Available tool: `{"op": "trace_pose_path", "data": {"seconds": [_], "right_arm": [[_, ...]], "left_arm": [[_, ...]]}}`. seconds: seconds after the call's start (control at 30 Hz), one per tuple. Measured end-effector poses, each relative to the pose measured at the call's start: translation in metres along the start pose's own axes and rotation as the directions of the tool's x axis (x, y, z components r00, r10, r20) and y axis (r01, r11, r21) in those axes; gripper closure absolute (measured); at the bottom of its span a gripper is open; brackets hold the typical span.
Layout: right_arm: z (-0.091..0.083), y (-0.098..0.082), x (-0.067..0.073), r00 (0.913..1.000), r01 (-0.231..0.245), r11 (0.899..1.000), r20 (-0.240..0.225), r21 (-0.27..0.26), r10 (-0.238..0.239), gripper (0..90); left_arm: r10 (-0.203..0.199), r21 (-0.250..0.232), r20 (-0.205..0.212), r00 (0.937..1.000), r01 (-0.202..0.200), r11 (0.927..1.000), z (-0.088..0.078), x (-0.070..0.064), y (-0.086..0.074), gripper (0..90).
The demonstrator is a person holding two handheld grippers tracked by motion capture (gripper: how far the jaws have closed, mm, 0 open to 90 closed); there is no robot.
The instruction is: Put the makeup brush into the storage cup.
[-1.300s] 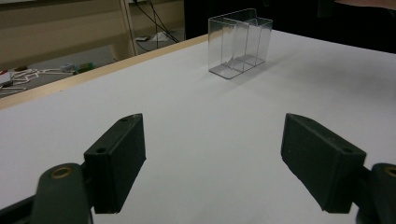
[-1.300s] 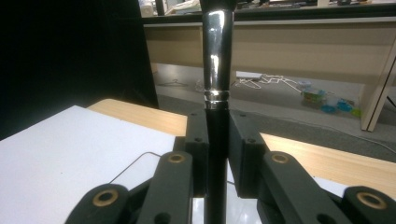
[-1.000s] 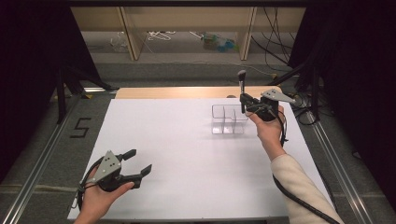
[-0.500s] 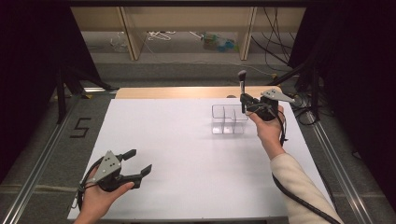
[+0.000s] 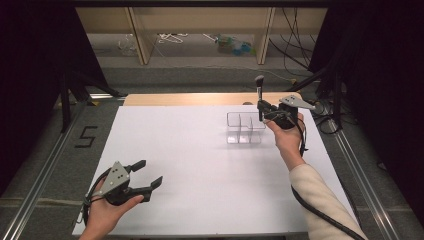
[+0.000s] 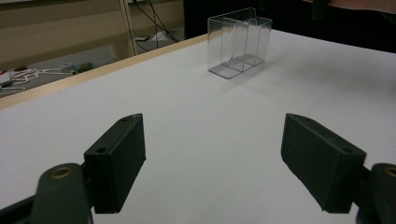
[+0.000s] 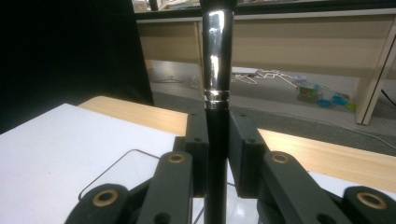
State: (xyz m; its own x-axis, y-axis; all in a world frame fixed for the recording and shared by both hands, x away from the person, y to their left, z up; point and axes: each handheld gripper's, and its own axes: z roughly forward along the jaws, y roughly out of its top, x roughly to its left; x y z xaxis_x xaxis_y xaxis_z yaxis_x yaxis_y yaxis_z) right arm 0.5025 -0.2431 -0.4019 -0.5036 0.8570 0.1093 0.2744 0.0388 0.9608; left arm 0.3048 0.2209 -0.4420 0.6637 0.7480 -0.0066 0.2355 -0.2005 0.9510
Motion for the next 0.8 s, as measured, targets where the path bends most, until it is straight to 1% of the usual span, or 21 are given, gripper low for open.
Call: {"op": "trace_pose_path", "data": {"seconds": [0.1, 0.27, 0.33, 0.4, 0.5, 0.53, 0.57, 0.6, 0.63, 0.7, 0.77, 0.8], "right_arm": [[0.0006, -0.0004, -0.0006, 1.0000, 0.007, 1.000, 0.002, -0.002, -0.007, 79.5], [0.0019, -0.0011, -0.0006, 1.0000, 0.008, 1.000, 0.002, -0.002, -0.008, 79.4], [0.0030, -0.0017, -0.0004, 1.0000, 0.007, 1.000, 0.002, -0.011, -0.007, 79.5], [0.0026, -0.0015, -0.0005, 0.9999, 0.011, 1.000, 0.005, 0.003, -0.012, 79.5], [0.0033, -0.0017, -0.0004, 0.9999, 0.012, 1.000, 0.006, 0.005, -0.012, 79.5], [0.0035, -0.0018, -0.0004, 0.9999, 0.011, 1.000, 0.005, 0.007, -0.011, 79.4], [0.0034, -0.0018, -0.0004, 0.9999, 0.010, 1.000, 0.002, 0.013, -0.010, 79.4], [0.0037, -0.0020, -0.0004, 1.0000, 0.009, 1.000, -0.001, 0.011, -0.009, 79.5], [0.0041, -0.0022, -0.0004, 0.9999, 0.011, 1.000, 0.006, 0.011, -0.011, 79.4], [0.0044, -0.0026, -0.0006, 0.9999, 0.015, 1.000, 0.005, 0.011, -0.015, 79.4], [0.0043, -0.0026, -0.0003, 1.0000, 0.008, 1.000, 0.004, 0.015, -0.008, 79.4], [0.0050, -0.0031, -0.0007, 0.9999, 0.015, 1.000, 0.002, 0.010, -0.015, 79.4]], "left_arm": [[-0.009, -0.001, -0.001, 1.0000, 0.009, 1.0000, 0.0003, -0.0004, -0.0003, 21.8], [-0.008, 0.000, 0.000, 1.0000, 0.008, 1.0000, 0.0003, -0.0002, -0.0003, 21.8], [-0.008, -0.001, 0.000, 1.0000, 0.008, 1.0000, 0.0003, -0.0003, -0.0003, 21.8], [-0.008, 0.000, 0.000, 1.0000, 0.008, 1.0000, 0.0003, -0.0003, -0.0003, 21.8], [-0.007, 0.000, 0.000, 1.0000, 0.007, 1.0000, 0.0004, -0.0002, -0.0003, 21.8], [-0.017, -0.001, 0.000, 0.9999, 0.017, 0.9999, 0.0006, -0.0007, -0.0006, 21.8], [-0.013, -0.001, 0.001, 0.9999, 0.013, 0.9999, 0.0005, -0.0005, -0.0005, 21.8], [-0.008, 0.000, 0.000, 1.0000, 0.008, 1.0000, 0.0004, -0.0002, -0.0003, 21.8], [-0.007, 0.000, 0.000, 1.0000, 0.007, 1.0000, 0.0003, -0.0002, -0.0003, 21.9], [-0.007, 0.000, 0.000, 1.0000, 0.007, 1.0000, 0.0004, -0.0002, -0.0003, 21.8], [-0.014, -0.001, 0.000, 0.9999, 0.014, 0.9999, 0.0006, -0.0007, -0.0004, 21.8], [-0.011, -0.001, 0.000, 0.9999, 0.011, 0.9999, 0.0005, -0.0005, -0.0004, 21.8]]}}
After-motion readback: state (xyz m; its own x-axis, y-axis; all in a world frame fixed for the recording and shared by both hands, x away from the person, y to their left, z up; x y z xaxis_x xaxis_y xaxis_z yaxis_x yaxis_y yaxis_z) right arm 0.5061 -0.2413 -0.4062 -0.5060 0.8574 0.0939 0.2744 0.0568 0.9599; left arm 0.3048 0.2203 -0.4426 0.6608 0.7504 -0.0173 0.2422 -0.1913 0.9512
